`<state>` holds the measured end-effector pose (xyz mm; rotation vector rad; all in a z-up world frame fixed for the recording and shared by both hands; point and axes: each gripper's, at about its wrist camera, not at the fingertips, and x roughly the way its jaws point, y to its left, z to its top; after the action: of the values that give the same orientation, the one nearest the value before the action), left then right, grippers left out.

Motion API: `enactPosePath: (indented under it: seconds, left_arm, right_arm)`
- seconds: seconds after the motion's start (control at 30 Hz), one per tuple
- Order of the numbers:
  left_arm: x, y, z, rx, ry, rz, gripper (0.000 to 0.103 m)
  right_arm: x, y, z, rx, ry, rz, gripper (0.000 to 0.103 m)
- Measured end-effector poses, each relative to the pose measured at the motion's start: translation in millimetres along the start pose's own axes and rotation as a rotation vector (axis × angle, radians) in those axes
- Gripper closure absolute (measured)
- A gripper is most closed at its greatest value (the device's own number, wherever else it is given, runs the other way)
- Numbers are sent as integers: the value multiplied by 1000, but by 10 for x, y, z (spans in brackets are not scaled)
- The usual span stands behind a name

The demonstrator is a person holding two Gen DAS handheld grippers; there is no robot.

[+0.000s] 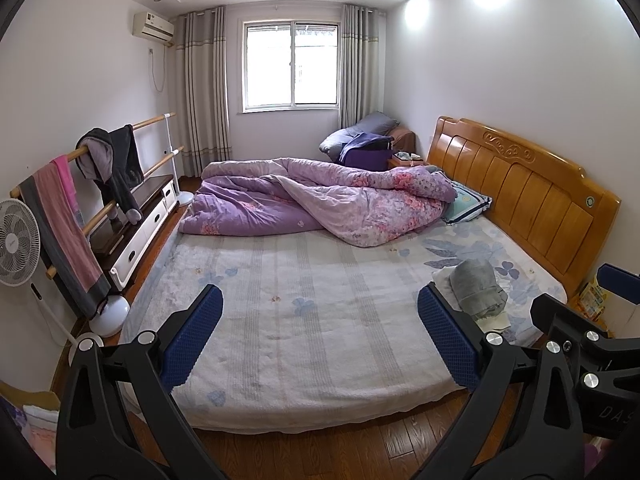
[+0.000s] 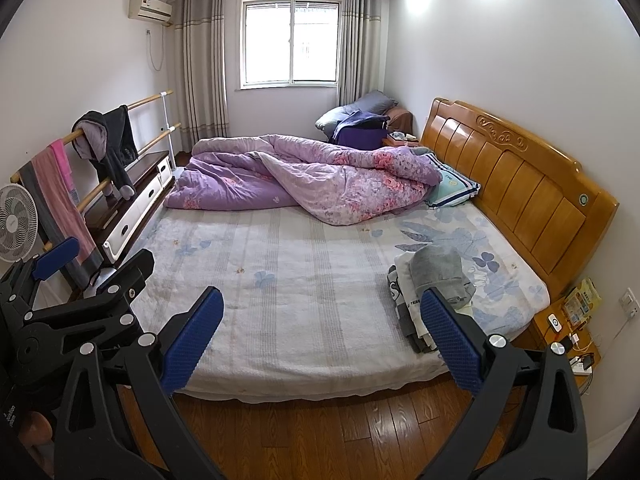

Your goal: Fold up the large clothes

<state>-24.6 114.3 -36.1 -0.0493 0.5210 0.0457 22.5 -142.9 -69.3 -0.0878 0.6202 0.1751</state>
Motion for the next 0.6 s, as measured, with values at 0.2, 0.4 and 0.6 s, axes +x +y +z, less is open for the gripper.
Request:
enactPosePath:
  seconds: [0.2, 0.4, 0.6]
  left_arm:
    - [14, 38, -5, 1, 1, 1, 5]
    - [81, 110, -25, 6, 6, 10, 5]
    - [236, 156, 19, 18, 8, 22, 5]
  right_arm:
    - [11, 11, -3, 0, 1, 3, 8]
    - [36, 21, -9, 4, 7, 9, 8]
    - [158, 5, -6, 6, 20, 19, 8]
